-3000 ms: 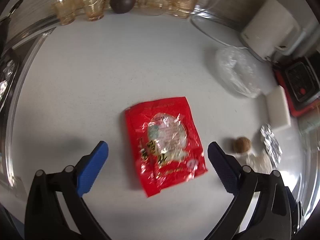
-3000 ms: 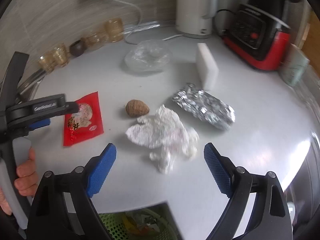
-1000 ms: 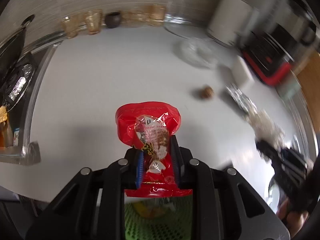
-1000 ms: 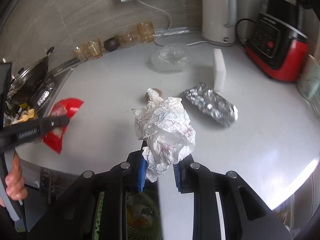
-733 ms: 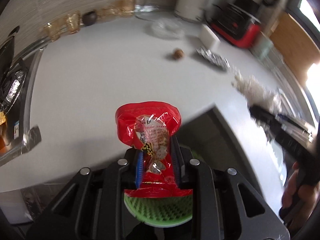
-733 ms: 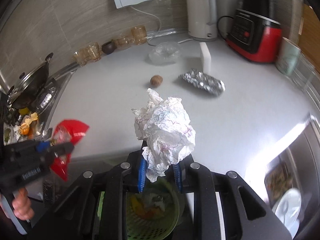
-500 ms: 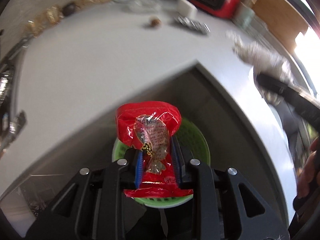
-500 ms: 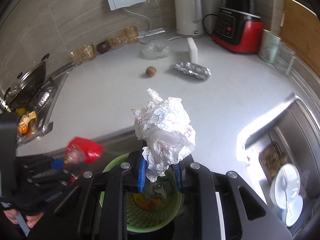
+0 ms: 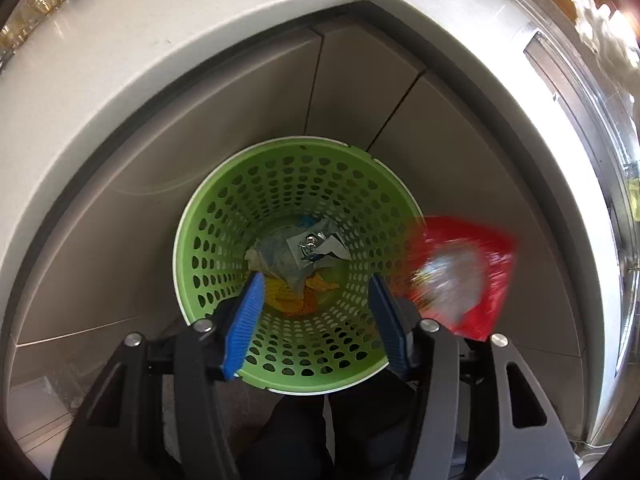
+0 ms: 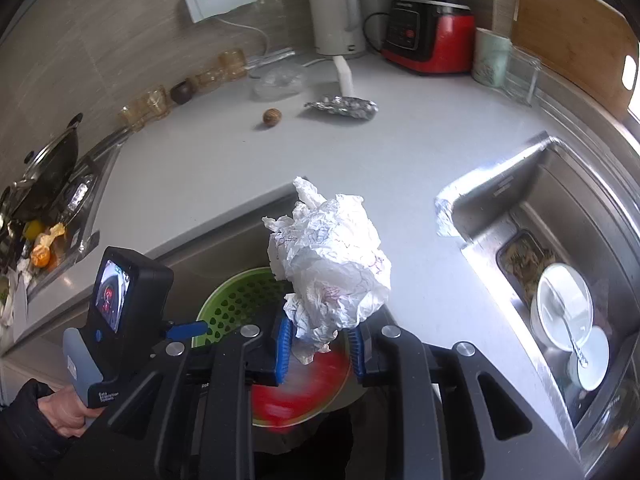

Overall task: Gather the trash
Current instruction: 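Drop the red wrapper and tissue into the green basket, opening both tools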

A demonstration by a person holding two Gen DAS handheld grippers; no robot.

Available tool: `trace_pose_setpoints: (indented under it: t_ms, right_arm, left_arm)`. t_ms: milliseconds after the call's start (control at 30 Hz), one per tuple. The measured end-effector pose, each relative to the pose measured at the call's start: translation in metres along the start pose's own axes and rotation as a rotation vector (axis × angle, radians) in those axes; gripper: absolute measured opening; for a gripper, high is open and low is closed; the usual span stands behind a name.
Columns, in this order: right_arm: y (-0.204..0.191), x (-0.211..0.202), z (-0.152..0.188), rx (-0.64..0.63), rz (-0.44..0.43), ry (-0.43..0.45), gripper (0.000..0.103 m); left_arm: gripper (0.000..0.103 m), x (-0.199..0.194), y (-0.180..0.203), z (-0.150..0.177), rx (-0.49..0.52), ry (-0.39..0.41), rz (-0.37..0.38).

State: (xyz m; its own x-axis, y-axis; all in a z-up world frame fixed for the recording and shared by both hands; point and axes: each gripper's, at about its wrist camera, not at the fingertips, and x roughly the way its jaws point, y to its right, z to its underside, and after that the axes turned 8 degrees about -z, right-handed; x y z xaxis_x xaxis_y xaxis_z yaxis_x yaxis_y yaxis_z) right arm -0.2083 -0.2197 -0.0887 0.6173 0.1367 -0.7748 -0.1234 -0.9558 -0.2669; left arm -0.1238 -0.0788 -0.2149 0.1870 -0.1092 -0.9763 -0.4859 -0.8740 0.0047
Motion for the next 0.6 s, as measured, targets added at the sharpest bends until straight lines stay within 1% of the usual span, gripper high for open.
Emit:
trace_pose_setpoints:
  t_ms: [100, 167, 400, 500, 600]
  right_arm:
    - [0.003, -0.002, 0.003, 0.011, 0.006, 0.002, 0.024]
    - [0.005, -0.004, 0.005, 0.015, 0.01, 0.007, 0.024]
    - [0.007, -0.01, 0.003, 0.013, 0.013, 0.02, 0.024]
    - [0.001, -0.009, 0.003, -0.004, -0.001, 0.016, 0.024]
    - [-0.006, -0.005, 0.005, -0.021, -0.018, 0.004, 0.024]
  left_arm:
    - [0.058, -0.003, 0.0, -0.001, 0.004, 0.016, -0.018]
    - [0.058, -0.005, 0.0, -0.006, 0.0, 0.026, -0.028]
    - [0.059, -0.019, -0.013, -0.002, -0.046, 0.047, -0.035]
    - [0.059, -0.031, -0.019, 0.001, -0.058, 0.08, -0.044]
    - [0.063, -0.047, -0.021, 0.003, -0.073, 0.118, -0.059]
